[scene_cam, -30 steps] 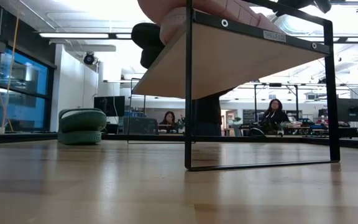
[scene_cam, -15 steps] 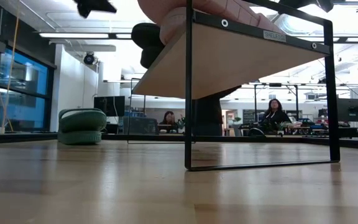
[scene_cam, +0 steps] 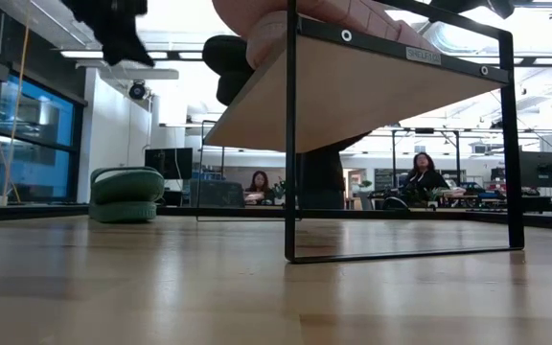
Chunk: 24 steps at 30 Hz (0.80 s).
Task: Pick and place slides into the shelf
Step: Put the green pair of slides on the shelf
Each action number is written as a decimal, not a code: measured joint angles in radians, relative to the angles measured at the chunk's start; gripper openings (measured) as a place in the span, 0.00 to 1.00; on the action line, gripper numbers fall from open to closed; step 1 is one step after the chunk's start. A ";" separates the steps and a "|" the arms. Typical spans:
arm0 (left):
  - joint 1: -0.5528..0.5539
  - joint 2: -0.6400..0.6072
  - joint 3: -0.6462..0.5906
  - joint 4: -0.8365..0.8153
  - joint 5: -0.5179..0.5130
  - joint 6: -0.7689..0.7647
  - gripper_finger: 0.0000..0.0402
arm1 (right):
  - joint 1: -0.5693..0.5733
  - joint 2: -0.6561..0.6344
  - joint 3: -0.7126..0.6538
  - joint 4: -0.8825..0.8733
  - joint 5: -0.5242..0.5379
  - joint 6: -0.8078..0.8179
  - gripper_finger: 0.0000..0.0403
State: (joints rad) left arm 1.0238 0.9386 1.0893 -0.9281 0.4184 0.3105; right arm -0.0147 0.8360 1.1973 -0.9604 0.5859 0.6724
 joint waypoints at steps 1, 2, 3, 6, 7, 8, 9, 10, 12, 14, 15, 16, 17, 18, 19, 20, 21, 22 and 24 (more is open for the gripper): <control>-0.002 0.014 0.000 -0.028 -0.001 0.016 0.00 | 0.000 0.000 0.000 0.000 0.000 0.000 0.15; -0.003 0.025 0.000 -0.054 -0.006 0.033 0.00 | 0.000 0.000 0.000 0.000 0.000 0.001 0.15; -0.003 0.034 0.000 -0.078 -0.014 0.050 0.00 | 0.000 0.000 0.000 0.000 0.000 0.002 0.15; -0.003 0.056 0.000 -0.133 -0.048 0.077 0.00 | 0.000 0.000 0.000 0.000 0.001 0.003 0.15; -0.003 0.059 0.000 -0.149 -0.063 0.080 0.00 | 0.000 0.000 0.000 0.000 0.003 0.003 0.15; -0.003 0.060 0.000 -0.162 -0.077 0.082 0.00 | 0.000 0.000 0.000 0.000 0.005 0.003 0.15; -0.003 0.059 0.000 -0.175 -0.091 0.082 0.00 | 0.000 0.000 0.000 0.000 0.005 0.003 0.15; -0.003 0.058 0.000 -0.188 -0.101 0.082 0.00 | 0.000 0.000 0.000 0.000 0.005 0.003 0.15; -0.003 0.053 0.000 -0.218 -0.125 0.084 0.00 | 0.000 0.000 0.000 0.000 0.005 0.002 0.15; -0.011 0.045 0.000 -0.236 -0.159 0.082 0.00 | 0.000 0.000 0.000 0.000 0.005 0.002 0.15; -0.023 0.040 -0.002 -0.244 -0.181 0.078 0.00 | 0.000 0.000 0.000 0.000 0.005 0.001 0.15; -0.041 0.035 -0.004 -0.243 -0.203 0.069 0.00 | 0.000 0.000 0.000 0.000 0.005 0.001 0.15; -0.062 0.029 -0.009 -0.242 -0.230 0.058 0.00 | 0.000 0.000 0.000 0.000 0.005 0.001 0.15; -0.085 0.023 -0.015 -0.243 -0.260 0.044 0.00 | 0.000 0.000 0.000 0.000 0.005 0.000 0.15; -0.109 0.018 -0.022 -0.243 -0.290 0.029 0.00 | 0.000 0.000 0.000 0.000 0.005 0.000 0.15; -0.137 0.013 -0.029 -0.243 -0.321 0.011 0.00 | 0.000 0.000 0.000 0.000 0.005 0.000 0.15; -0.163 0.009 -0.038 -0.242 -0.352 -0.009 0.00 | 0.000 0.000 0.000 0.000 0.005 0.000 0.15; -0.188 0.008 -0.046 -0.243 -0.388 -0.033 0.00 | 0.000 0.001 -0.001 0.000 0.005 0.000 0.15; -0.232 0.008 -0.064 -0.242 -0.453 -0.073 0.00 | 0.000 0.000 -0.001 0.000 0.005 0.000 0.15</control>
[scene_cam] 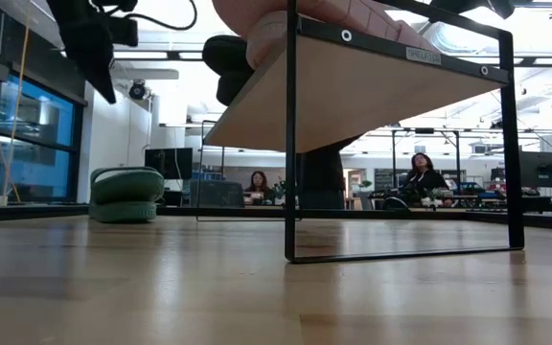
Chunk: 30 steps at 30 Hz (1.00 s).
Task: Pick and place slides into the shelf
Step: Put the green pair of slides on the shelf
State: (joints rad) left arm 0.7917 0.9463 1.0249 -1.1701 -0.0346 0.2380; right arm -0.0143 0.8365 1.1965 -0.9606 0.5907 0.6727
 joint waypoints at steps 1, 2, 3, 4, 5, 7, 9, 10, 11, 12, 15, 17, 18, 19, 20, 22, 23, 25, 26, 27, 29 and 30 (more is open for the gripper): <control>-0.015 0.000 -0.010 0.000 -0.025 -0.013 0.00 | 0.000 0.000 0.000 0.000 0.000 0.000 0.15; -0.025 0.000 -0.020 0.002 -0.043 -0.021 0.00 | 0.000 0.000 0.000 0.000 0.000 0.000 0.15; -0.029 0.000 -0.033 0.010 -0.046 -0.023 0.00 | 0.000 0.000 0.000 0.000 0.000 0.000 0.15; -0.026 0.000 -0.045 0.021 -0.041 -0.023 0.00 | 0.000 0.000 0.000 0.000 0.000 0.000 0.15; -0.025 0.000 -0.057 0.032 -0.033 -0.017 0.00 | 0.000 0.000 0.000 0.000 -0.001 0.000 0.15; -0.025 0.000 -0.075 0.055 -0.015 -0.010 0.00 | 0.000 0.000 0.000 0.000 -0.008 0.000 0.15; -0.025 0.000 -0.089 0.081 -0.003 0.000 0.00 | 0.000 0.000 -0.001 0.000 -0.016 0.000 0.15; -0.026 0.000 -0.093 0.093 0.005 0.009 0.00 | 0.000 0.000 -0.001 0.000 -0.020 0.000 0.15; -0.026 0.000 -0.096 0.109 0.017 0.019 0.00 | 0.000 0.000 -0.001 0.000 -0.023 0.000 0.15; -0.025 0.000 -0.100 0.133 0.027 0.026 0.00 | 0.000 0.000 -0.001 0.000 -0.026 0.001 0.15; 0.004 0.000 -0.105 0.179 0.089 0.035 0.00 | 0.000 0.000 -0.001 0.000 -0.033 0.001 0.15; 0.060 0.000 -0.105 0.185 0.172 0.060 0.00 | 0.000 0.000 -0.001 0.000 -0.042 0.003 0.15; 0.097 0.000 -0.105 0.182 0.209 0.073 0.00 | 0.000 0.000 -0.001 0.000 -0.044 0.003 0.15; 0.135 0.001 -0.105 0.180 0.244 0.088 0.00 | 0.000 0.000 -0.001 0.000 -0.046 0.003 0.15; 0.172 0.001 -0.105 0.180 0.279 0.101 0.00 | 0.000 0.000 -0.001 0.000 -0.047 0.003 0.15; 0.250 0.001 -0.105 0.180 0.345 0.127 0.00 | 0.000 0.000 -0.001 0.000 -0.048 0.003 0.15; 0.286 0.001 -0.105 0.180 0.378 0.142 0.00 | 0.000 0.000 -0.001 0.000 -0.050 0.003 0.15; 0.345 0.002 -0.105 0.180 0.432 0.173 0.00 | 0.000 0.000 -0.001 0.000 -0.050 0.003 0.15; 0.371 0.005 -0.105 0.180 0.457 0.185 0.00 | 0.000 0.000 -0.001 0.000 -0.050 0.003 0.15; 0.393 0.010 -0.105 0.180 0.477 0.197 0.00 | 0.000 0.000 -0.001 0.000 -0.050 0.003 0.15; 0.432 0.020 -0.105 0.180 0.516 0.223 0.00 | 0.000 0.000 -0.001 0.000 -0.050 0.003 0.15; 0.450 0.027 -0.105 0.180 0.534 0.234 0.00 | 0.000 0.000 -0.001 0.000 -0.050 0.003 0.15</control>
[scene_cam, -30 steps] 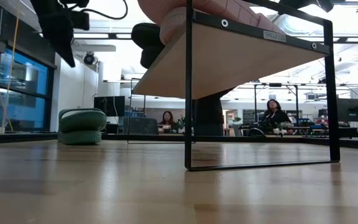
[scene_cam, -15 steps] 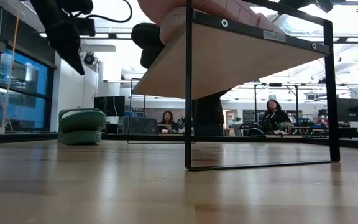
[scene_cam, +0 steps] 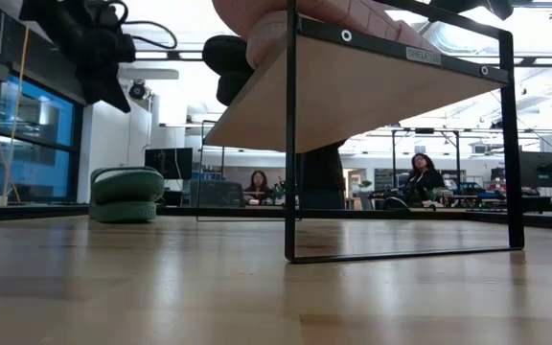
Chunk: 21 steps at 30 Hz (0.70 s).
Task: Pick and place slides into the shelf
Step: Put the green pair of slides on the shelf
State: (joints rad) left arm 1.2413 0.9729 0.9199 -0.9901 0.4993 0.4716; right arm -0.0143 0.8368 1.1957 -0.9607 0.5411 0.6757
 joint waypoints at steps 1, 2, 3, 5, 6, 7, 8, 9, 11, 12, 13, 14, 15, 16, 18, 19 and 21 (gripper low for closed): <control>0.013 0.008 0.000 0.000 0.014 0.013 0.00 | 0.000 0.000 0.000 0.000 0.000 0.000 0.15; 0.023 0.017 0.000 0.000 0.028 0.024 0.00 | 0.000 0.000 0.000 0.000 0.000 0.000 0.15; 0.028 0.027 0.000 0.001 0.035 0.031 0.00 | 0.000 0.000 0.000 0.000 0.000 0.000 0.15; 0.028 0.049 0.000 0.001 0.040 0.044 0.00 | 0.000 0.000 0.000 0.000 0.000 0.000 0.15; 0.028 0.058 0.000 0.000 0.043 0.046 0.00 | 0.000 0.000 0.000 0.000 0.000 0.000 0.15; 0.028 0.065 0.000 0.001 0.044 0.048 0.00 | 0.000 0.000 0.000 0.000 0.000 0.000 0.15; 0.028 0.072 0.000 0.001 0.045 0.051 0.00 | 0.000 0.000 0.000 0.000 0.000 0.000 0.15; 0.028 0.081 0.000 0.002 0.046 0.055 0.00 | 0.000 0.000 0.000 0.000 0.000 0.000 0.15; 0.028 0.101 0.000 0.008 0.045 0.056 0.00 | 0.000 0.000 0.000 0.000 0.000 0.001 0.15; 0.028 0.110 0.000 0.014 0.046 0.055 0.00 | 0.000 0.000 0.000 0.000 0.000 0.004 0.15; 0.028 0.121 0.000 0.019 0.045 0.054 0.00 | 0.000 0.000 0.000 0.000 0.000 0.005 0.15; 0.028 0.132 0.000 0.026 0.045 0.051 0.00 | 0.000 0.001 0.000 0.000 0.000 0.005 0.15; 0.028 0.144 0.000 0.031 0.045 0.048 0.00 | 0.000 0.001 0.000 0.000 0.000 0.005 0.15; 0.028 0.156 0.000 0.032 0.043 0.046 0.00 | 0.000 0.002 0.000 0.000 0.000 0.007 0.15; 0.028 0.180 0.000 0.033 0.042 0.044 0.00 | 0.000 0.002 0.000 0.000 0.000 0.020 0.15; 0.028 0.192 0.000 0.033 0.041 0.044 0.00 | 0.000 0.002 0.000 0.000 0.000 0.023 0.15; 0.028 0.209 0.000 0.033 0.036 0.044 0.00 | 0.000 0.002 0.000 0.000 0.000 0.023 0.15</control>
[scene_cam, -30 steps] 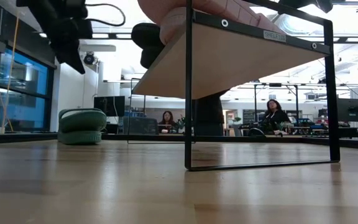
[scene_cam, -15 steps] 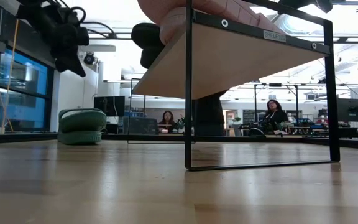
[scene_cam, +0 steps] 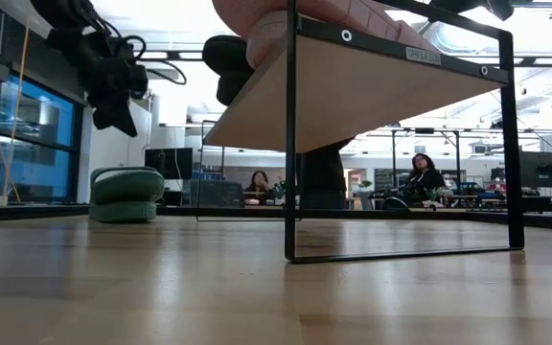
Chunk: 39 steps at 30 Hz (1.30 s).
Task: Pick and place slides into the shelf
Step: Put the green pair of slides on the shelf
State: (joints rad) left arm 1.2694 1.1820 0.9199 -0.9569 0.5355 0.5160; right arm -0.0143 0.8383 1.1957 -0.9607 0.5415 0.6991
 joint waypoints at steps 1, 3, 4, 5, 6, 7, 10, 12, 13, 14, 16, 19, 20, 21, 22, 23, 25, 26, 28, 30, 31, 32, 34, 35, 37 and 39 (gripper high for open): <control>0.000 0.001 0.000 0.000 -0.008 0.001 0.00 | 0.000 0.000 0.000 0.000 0.000 0.000 0.15; 0.000 0.001 0.000 0.004 -0.010 0.001 0.00 | 0.000 0.000 0.000 0.000 0.000 0.000 0.15; 0.000 0.003 -0.001 0.006 -0.010 0.001 0.00 | 0.000 0.000 0.000 0.000 0.000 0.000 0.15; 0.000 0.003 -0.003 0.013 -0.010 -0.004 0.00 | 0.000 0.000 0.000 0.000 0.000 0.000 0.15; 0.000 0.003 -0.009 0.023 -0.010 -0.015 0.00 | 0.000 0.000 0.000 0.000 0.000 0.000 0.15; 0.000 0.002 -0.017 0.033 -0.010 -0.023 0.00 | 0.000 0.000 0.000 0.000 0.000 0.000 0.15; 0.000 0.003 -0.048 0.056 -0.010 -0.042 0.00 | 0.000 0.000 0.000 0.000 0.004 -0.001 0.15; 0.000 0.003 -0.073 0.078 -0.007 -0.055 0.00 | 0.000 0.000 0.000 0.000 0.005 -0.004 0.15; 0.000 0.003 -0.085 0.080 -0.006 -0.056 0.00 | 0.000 0.000 0.000 0.000 0.005 -0.005 0.15; 0.000 0.003 -0.095 0.087 -0.004 -0.057 0.00 | 0.000 0.000 0.000 0.000 0.005 -0.006 0.15; 0.000 0.003 -0.108 0.107 -0.001 -0.068 0.00 | 0.000 0.000 0.000 0.000 0.005 -0.008 0.15; 0.000 0.003 -0.115 0.134 0.003 -0.089 0.00 | 0.000 0.000 0.000 0.000 0.005 -0.008 0.15; 0.000 0.003 -0.117 0.141 0.002 -0.097 0.00 | 0.000 0.000 0.000 0.000 0.005 -0.008 0.15; 0.000 0.003 -0.121 0.148 0.002 -0.100 0.00 | 0.000 0.000 0.000 0.000 0.005 -0.008 0.15; 0.000 0.003 -0.124 0.152 0.001 -0.102 0.00 | 0.000 0.000 0.000 0.000 0.005 -0.008 0.15; 0.000 0.003 -0.127 0.155 0.001 -0.102 0.00 | 0.000 0.000 0.000 0.000 0.005 -0.008 0.15; 0.000 0.003 -0.134 0.168 0.000 -0.103 0.00 | 0.000 0.000 0.000 0.000 0.004 -0.008 0.15; 0.000 0.003 -0.137 0.173 0.000 -0.102 0.00 | 0.000 0.000 0.000 0.000 0.004 -0.008 0.15; 0.000 0.003 -0.142 0.183 -0.001 -0.105 0.00 | 0.000 0.000 0.000 0.000 0.004 -0.008 0.15; 0.000 0.003 -0.146 0.186 -0.001 -0.103 0.00 | 0.000 0.000 0.000 0.000 0.004 -0.008 0.15; 0.000 0.003 -0.146 0.186 -0.002 -0.099 0.00 | 0.000 0.000 0.000 0.000 0.004 -0.006 0.15; 0.000 0.003 -0.146 0.186 -0.002 -0.094 0.00 | 0.000 0.000 0.000 0.000 0.004 -0.002 0.15; 0.000 0.004 -0.146 0.182 -0.002 -0.081 0.02 | 0.000 0.000 0.000 0.000 0.004 -0.001 0.15; 0.000 0.007 -0.146 0.180 -0.002 -0.078 0.04 | 0.000 0.000 0.000 0.000 0.004 -0.002 0.15; 0.000 0.008 -0.146 0.180 -0.002 -0.078 0.09 | 0.000 0.000 0.000 0.000 0.004 -0.001 0.15; 0.000 0.008 -0.146 0.180 -0.002 -0.077 0.16 | 0.000 0.000 0.000 0.000 0.004 -0.001 0.15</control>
State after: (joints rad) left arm 1.2690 1.1896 0.7738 -0.7772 0.5336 0.4385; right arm -0.0147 0.8387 1.1957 -0.9607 0.5453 0.6979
